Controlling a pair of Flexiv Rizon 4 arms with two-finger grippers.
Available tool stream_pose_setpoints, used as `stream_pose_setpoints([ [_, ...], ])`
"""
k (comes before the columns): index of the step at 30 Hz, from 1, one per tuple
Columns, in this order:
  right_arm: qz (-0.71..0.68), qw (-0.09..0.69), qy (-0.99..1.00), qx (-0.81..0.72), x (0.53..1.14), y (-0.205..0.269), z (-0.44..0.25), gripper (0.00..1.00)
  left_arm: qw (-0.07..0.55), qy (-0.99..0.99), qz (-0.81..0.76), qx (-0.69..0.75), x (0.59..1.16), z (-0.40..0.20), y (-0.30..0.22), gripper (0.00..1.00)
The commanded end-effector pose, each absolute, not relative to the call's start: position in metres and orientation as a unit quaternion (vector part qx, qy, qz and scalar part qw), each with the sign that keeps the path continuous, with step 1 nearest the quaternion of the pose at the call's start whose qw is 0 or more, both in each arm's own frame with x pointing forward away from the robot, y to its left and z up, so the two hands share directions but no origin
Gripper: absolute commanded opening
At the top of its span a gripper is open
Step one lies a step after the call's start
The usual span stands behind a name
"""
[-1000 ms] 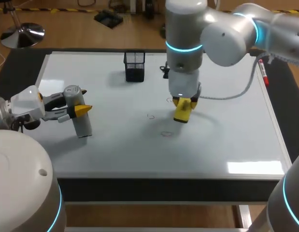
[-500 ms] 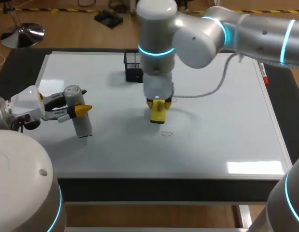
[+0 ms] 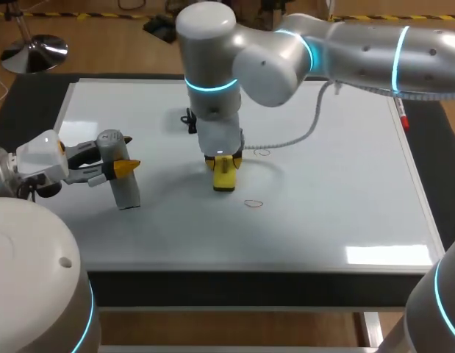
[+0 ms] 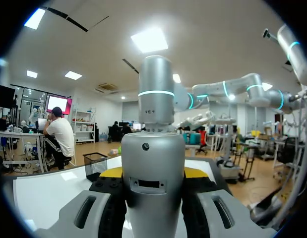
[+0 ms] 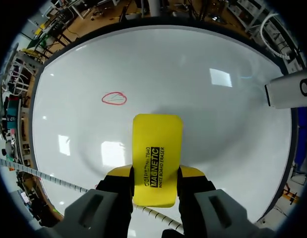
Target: Pick up the inspection probe, press it on each red-marked spot on the whiteboard one by one, put down the probe, pick up the eraser, and wipe off all the red marks.
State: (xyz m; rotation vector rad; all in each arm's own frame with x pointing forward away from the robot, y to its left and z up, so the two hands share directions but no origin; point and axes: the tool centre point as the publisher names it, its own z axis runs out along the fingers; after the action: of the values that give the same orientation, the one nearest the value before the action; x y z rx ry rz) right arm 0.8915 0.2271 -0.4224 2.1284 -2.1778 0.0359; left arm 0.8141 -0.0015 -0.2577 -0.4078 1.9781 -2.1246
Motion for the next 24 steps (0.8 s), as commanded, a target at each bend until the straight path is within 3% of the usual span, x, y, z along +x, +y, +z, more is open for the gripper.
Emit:
stream_pose_setpoints([
  [1, 0.010, 0.052, -0.713, 0.699, 0.895, 0.228, -0.427, 0.00, 0.106, 0.671, -0.721, -0.139, 0.814, -0.257, -0.002, 0.00],
  [24, 0.000, 0.063, -0.743, 0.667, 0.890, 0.186, -0.442, 0.00, 0.106, 0.671, -0.721, -0.139, 0.814, -0.257, -0.002, 0.00],
])
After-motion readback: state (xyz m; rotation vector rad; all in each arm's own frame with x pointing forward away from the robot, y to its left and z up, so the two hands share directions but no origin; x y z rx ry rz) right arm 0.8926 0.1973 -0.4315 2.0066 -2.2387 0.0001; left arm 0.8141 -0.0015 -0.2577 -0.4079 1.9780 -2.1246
